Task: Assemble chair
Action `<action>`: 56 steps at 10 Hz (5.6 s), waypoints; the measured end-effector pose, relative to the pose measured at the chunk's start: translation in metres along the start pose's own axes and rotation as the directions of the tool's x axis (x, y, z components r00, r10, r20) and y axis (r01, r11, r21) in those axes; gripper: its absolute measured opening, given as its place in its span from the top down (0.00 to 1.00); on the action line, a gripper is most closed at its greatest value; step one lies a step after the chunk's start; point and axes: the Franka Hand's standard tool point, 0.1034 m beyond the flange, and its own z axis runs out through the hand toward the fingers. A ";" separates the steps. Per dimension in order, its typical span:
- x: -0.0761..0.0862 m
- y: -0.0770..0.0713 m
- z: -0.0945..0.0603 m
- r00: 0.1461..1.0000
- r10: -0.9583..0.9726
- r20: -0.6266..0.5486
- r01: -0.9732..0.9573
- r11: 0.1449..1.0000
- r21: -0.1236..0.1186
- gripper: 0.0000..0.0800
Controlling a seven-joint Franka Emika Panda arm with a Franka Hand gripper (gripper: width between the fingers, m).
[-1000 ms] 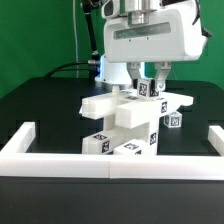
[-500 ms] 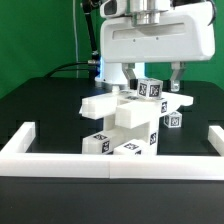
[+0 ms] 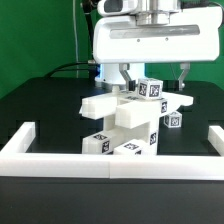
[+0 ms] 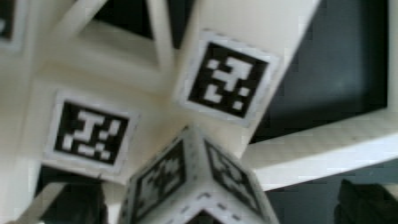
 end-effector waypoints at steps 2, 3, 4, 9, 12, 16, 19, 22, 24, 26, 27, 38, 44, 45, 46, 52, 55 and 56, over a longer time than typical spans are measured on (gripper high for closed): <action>0.000 0.001 -0.001 0.996 -0.090 -0.001 0.090 0.996 -0.001 0.19; 0.000 0.003 -0.001 0.984 -0.177 0.000 0.177 0.984 -0.004 0.19; 0.001 0.005 -0.001 0.966 -0.257 0.002 0.257 0.966 -0.009 0.19; 0.001 0.007 -0.001 0.938 -0.346 0.004 0.346 0.938 -0.011 0.31; 0.001 0.008 0.000 0.949 -0.315 0.003 0.315 0.949 -0.011 0.64; 0.003 0.008 0.001 0.999 0.043 -0.010 -0.043 0.999 -0.010 0.64; 0.003 0.008 0.001 0.944 0.328 -0.013 -0.328 0.945 -0.001 0.64; 0.004 0.009 0.001 0.820 0.572 -0.010 -0.572 0.820 0.016 0.64; 0.004 0.008 0.001 0.721 0.692 -0.004 -0.692 0.721 0.025 0.64; 0.004 0.008 0.001 0.575 0.818 0.010 -0.818 0.575 0.037 0.64; 0.004 0.007 0.001 0.533 0.846 0.012 -0.845 0.533 0.037 0.64; 0.007 -0.008 -0.002 0.977 0.212 -0.024 -0.211 0.977 0.022 0.19; 0.006 0.003 -0.002 0.996 -0.095 -0.005 0.095 0.995 0.008 0.19; 0.006 0.003 -0.002 0.996 -0.094 -0.006 0.094 0.995 0.008 0.19; 0.006 0.003 -0.001 0.996 -0.095 -0.003 0.095 0.995 0.008 0.19; 0.005 -0.005 -0.002 0.982 -0.107 0.157 0.102 0.994 0.038 0.19; 0.008 -0.002 -0.002 0.979 -0.146 0.142 0.144 0.989 0.025 0.22; 0.008 -0.002 -0.002 0.979 -0.143 0.142 0.141 0.990 0.024 0.22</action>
Offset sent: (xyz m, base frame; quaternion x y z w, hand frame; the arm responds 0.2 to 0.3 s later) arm -0.0008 -0.0028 -0.0012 0.0034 -0.0020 -0.2089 0.9779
